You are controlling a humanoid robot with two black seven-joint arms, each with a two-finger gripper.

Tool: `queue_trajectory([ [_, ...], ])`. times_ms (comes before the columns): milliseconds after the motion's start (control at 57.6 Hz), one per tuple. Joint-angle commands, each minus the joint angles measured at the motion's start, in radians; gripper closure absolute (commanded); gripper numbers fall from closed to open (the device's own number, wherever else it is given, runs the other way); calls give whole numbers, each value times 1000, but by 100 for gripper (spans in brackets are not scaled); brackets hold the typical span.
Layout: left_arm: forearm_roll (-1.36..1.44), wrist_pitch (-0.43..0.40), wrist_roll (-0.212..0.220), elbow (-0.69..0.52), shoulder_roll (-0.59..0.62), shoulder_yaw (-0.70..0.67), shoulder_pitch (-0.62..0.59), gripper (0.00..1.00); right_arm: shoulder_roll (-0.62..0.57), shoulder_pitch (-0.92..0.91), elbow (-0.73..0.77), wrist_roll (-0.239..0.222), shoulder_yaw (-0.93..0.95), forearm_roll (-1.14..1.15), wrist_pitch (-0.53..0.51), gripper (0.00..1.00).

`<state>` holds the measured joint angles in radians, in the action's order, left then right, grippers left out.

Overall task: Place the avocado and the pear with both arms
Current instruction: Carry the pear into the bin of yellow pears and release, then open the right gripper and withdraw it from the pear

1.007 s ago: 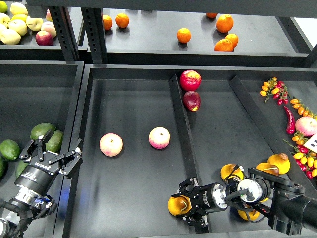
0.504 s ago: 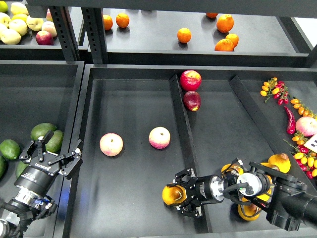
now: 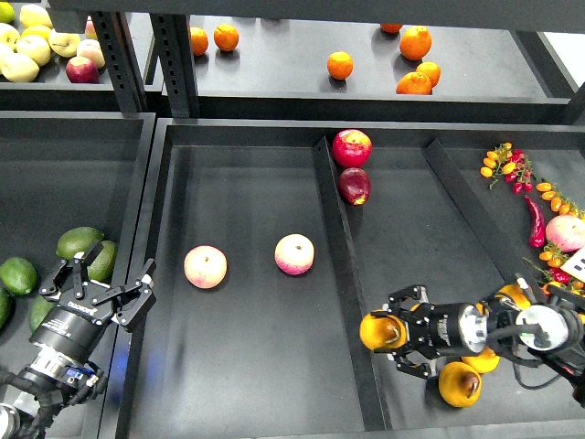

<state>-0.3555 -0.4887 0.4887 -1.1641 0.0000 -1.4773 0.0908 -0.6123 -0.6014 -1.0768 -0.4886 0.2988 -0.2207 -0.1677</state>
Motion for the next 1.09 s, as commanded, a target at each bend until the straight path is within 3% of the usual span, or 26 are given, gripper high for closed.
queue_trajectory([
  [0,1,0,0,3,0,0,0,1,-38,29,-8,0,0,1,-4,58],
  [730,0,0,0,11,0,6,0,1,37,95,126,0,-1,34,-32,55],
  [1077,0,0,0,12,0,5,0,1,66,95,146,0,0,49,-30,48],
])
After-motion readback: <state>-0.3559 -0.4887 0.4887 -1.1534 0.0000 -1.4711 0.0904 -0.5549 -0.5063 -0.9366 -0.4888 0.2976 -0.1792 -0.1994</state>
